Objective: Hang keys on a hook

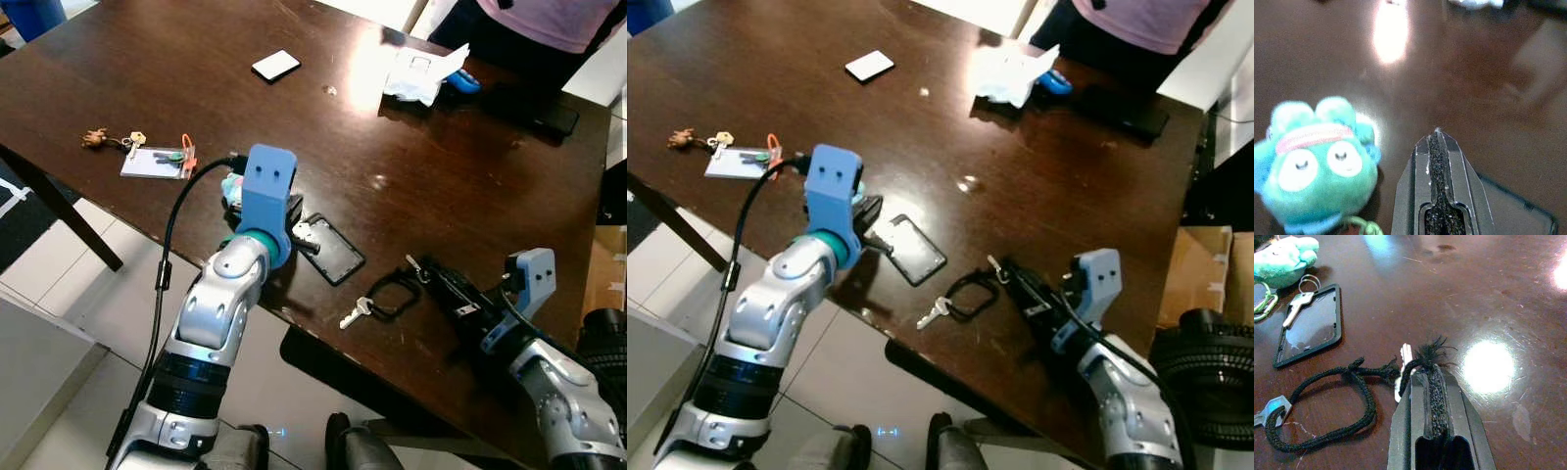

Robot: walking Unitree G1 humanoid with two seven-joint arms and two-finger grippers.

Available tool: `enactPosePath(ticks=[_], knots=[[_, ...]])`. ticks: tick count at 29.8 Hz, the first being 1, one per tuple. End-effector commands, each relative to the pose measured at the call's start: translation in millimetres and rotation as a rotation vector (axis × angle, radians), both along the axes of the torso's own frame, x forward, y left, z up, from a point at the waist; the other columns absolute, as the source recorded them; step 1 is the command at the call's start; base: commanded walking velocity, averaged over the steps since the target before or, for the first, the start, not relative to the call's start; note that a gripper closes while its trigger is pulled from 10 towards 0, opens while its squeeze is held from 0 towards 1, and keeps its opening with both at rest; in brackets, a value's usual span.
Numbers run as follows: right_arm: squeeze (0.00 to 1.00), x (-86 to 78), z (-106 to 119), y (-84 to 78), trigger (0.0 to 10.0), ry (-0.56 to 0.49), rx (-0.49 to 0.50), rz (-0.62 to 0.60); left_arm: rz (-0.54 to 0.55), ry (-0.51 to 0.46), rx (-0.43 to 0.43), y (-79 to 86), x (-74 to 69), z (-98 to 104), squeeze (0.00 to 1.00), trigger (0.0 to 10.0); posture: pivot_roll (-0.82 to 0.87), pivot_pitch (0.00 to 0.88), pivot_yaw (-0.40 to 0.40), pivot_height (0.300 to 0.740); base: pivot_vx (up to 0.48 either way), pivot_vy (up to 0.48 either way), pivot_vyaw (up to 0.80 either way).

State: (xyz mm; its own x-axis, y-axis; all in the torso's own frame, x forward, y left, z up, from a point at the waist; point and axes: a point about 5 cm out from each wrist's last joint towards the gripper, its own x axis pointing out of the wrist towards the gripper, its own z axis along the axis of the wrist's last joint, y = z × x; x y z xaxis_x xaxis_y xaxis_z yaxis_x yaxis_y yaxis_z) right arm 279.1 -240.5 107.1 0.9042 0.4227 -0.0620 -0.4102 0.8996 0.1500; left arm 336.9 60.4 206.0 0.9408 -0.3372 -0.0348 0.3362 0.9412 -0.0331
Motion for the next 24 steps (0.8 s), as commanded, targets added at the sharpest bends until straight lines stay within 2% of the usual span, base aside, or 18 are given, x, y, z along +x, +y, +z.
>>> enactPosePath(ticks=[1,5,6,8,9,13,15,24], knots=[[0.00,-16.9,-43.4,-1.2,10.0,0.205,0.025,-0.040,-0.069,0.016,0.048,-8.4,-8.5,-4.6,0.00,10.0,0.00,0.195,0.099,0.740,0.000,0.000,0.00],[0.00,-18.2,-43.9,-1.9,10.0,0.205,0.026,-0.044,-0.096,0.032,0.085,-13.5,-14.3,-13.9,0.00,10.0,0.00,0.197,0.103,0.740,0.000,0.000,0.00],[0.00,-19.3,-45.0,-2.0,10.0,0.208,0.025,-0.046,-0.095,0.049,0.100,-17.5,-16.7,-22.3,0.24,10.0,0.00,0.197,0.103,0.740,0.000,0.000,0.00],[0.00,-19.3,-45.0,-2.0,10.0,0.208,0.025,-0.046,-0.095,0.049,0.100,-17.5,-16.7,-22.3,0.24,10.0,0.00,0.197,0.103,0.740,0.000,0.000,0.00],[0.00,-20.1,-45.8,-1.8,10.0,0.210,0.025,-0.047,-0.080,0.073,0.108,-22.4,-17.0,-30.4,1.00,10.0,0.00,0.202,0.104,0.740,0.000,0.000,0.00],[0.00,-20.6,-46.4,-1.4,10.0,0.211,0.025,-0.048,-0.067,0.093,0.112,-26.9,-16.5,-36.5,1.00,10.0,0.00,0.202,0.104,0.740,0.000,0.000,0.00],[0.00,-20.5,-46.9,-0.7,10.0,0.214,0.025,-0.047,-0.014,0.130,0.111,-30.8,-10.8,-41.2,1.00,10.0,0.00,0.206,0.103,0.740,0.000,0.000,0.00],[0.00,-20.4,-47.5,-0.4,10.0,0.217,0.024,-0.045,0.050,0.178,0.079,-27.1,-0.2,-37.9,1.00,10.0,0.00,0.211,0.105,0.740,0.000,0.000,0.00]])
